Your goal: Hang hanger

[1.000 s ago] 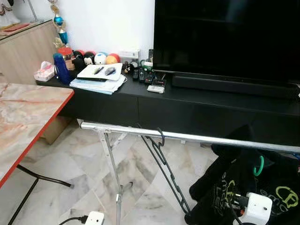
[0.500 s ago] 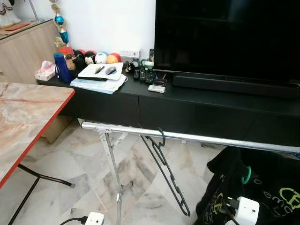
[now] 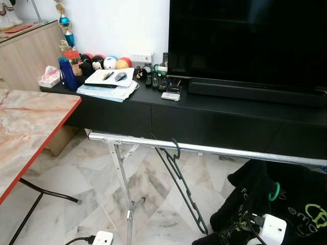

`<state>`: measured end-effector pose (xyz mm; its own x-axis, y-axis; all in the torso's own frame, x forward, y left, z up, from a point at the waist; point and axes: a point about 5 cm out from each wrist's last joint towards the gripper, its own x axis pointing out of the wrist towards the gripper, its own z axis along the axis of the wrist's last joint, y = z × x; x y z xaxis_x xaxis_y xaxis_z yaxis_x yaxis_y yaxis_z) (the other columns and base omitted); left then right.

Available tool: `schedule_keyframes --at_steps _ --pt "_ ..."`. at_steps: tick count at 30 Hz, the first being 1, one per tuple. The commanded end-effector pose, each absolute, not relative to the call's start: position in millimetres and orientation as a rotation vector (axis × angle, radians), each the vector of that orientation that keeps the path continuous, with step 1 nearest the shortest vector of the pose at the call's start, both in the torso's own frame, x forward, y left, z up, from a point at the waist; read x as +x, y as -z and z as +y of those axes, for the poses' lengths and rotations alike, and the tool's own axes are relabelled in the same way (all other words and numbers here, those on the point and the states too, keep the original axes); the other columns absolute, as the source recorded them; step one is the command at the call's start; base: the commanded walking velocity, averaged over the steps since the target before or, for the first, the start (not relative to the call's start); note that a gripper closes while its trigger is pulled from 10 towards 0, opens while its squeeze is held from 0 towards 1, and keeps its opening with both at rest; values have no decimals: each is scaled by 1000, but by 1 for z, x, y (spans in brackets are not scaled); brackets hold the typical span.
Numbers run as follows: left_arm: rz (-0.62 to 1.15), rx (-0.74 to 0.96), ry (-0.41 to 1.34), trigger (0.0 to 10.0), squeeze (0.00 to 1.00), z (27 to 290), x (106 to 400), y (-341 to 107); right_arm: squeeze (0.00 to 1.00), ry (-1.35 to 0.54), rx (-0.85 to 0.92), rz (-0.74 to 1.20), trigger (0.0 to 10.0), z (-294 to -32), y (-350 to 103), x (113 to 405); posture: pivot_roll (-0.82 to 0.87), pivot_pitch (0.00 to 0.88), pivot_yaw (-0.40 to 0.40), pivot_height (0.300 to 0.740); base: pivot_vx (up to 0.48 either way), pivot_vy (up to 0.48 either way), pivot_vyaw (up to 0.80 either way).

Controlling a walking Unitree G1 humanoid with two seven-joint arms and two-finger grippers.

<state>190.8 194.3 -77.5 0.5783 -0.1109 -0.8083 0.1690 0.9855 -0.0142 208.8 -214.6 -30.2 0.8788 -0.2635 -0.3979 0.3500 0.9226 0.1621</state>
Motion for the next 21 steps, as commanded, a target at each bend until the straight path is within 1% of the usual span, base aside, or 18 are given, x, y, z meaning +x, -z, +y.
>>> schedule_keyframes --at_steps 1,4,12,13,14,21 --pt "963 70 164 10000 0 195 185 81 0 350 230 342 0 -222 26 212 -46 15 3 740 0 0 0" --pt "964 68 161 10000 0 195 184 81 0 347 232 343 0 -222 26 213 -44 14 1 740 0 0 0" --pt "969 63 158 10000 0 194 182 82 0 334 240 366 0 -219 30 214 -44 13 0 740 -297 0 0" --pt "969 63 158 10000 0 194 182 82 0 330 241 377 1686 -218 32 214 -44 12 0 740 -337 0 0" --pt "970 64 158 10000 0 194 181 82 0 325 244 391 10000 -218 34 214 -44 12 0 740 -337 0 0" --pt "972 65 158 10000 0 194 181 83 0 306 242 532 10000 -214 52 206 -45 9 4 740 -336 0 0"
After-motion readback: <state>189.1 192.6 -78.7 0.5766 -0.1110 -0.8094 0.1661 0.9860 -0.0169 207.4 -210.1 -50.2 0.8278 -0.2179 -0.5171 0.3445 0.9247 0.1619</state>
